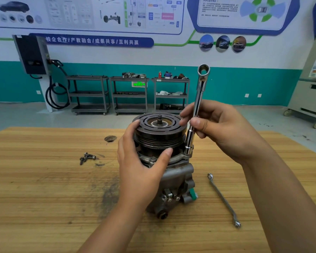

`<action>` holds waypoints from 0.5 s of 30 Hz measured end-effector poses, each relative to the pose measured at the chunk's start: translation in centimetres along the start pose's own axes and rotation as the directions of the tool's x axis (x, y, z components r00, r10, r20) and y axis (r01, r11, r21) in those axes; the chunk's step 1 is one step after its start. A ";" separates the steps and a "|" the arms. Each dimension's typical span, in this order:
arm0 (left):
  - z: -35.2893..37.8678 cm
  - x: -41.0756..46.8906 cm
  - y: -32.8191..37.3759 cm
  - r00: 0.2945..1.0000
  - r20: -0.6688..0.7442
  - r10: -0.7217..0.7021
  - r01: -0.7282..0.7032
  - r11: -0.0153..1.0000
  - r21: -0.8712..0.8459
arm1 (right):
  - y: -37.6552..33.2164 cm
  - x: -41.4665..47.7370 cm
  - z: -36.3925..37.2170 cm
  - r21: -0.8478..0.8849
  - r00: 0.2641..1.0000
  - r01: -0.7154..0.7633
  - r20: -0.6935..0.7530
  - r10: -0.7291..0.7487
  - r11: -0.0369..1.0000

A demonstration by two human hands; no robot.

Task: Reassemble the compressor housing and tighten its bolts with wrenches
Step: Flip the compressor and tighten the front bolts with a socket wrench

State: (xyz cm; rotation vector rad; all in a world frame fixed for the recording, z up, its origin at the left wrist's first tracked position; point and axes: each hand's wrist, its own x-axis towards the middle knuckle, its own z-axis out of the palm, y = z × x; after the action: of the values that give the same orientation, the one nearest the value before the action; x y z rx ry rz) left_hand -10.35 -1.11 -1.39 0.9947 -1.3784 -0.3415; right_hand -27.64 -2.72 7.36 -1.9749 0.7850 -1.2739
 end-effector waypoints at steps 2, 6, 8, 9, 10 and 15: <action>0.0 0.0 0.1 1.000 0.000 0.002 -0.002 1.000 0.000 | -0.1 0.0 -0.1 0.025 0.999 0.017 0.035 -0.018 1.000; 0.0 0.0 0.1 1.000 0.002 -0.002 0.002 1.000 0.001 | -0.2 0.0 -0.4 0.064 0.997 -0.008 0.074 0.003 0.998; 0.0 0.1 0.1 1.000 -0.001 -0.003 0.003 1.000 0.006 | 0.0 0.1 -0.2 0.030 1.000 -0.004 -0.017 0.005 1.000; 0.0 0.1 0.1 1.000 -0.003 -0.001 0.001 1.000 0.007 | 0.1 0.2 0.0 0.007 0.996 -0.006 -0.084 0.007 1.000; 0.0 0.0 0.1 1.000 -0.004 0.000 0.000 1.000 0.007 | 0.2 0.2 0.1 -0.015 0.992 -0.012 -0.123 0.011 1.000; -0.1 0.0 0.0 1.000 -0.002 0.001 -0.001 1.000 0.006 | 0.2 0.0 -0.4 0.032 0.999 -0.025 0.028 0.024 0.999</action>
State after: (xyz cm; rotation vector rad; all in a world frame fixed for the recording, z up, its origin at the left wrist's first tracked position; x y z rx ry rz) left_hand -10.30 -1.10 -1.37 0.9993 -1.3785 -0.3354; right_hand -28.05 -2.94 7.34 -1.9472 0.7681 -1.2355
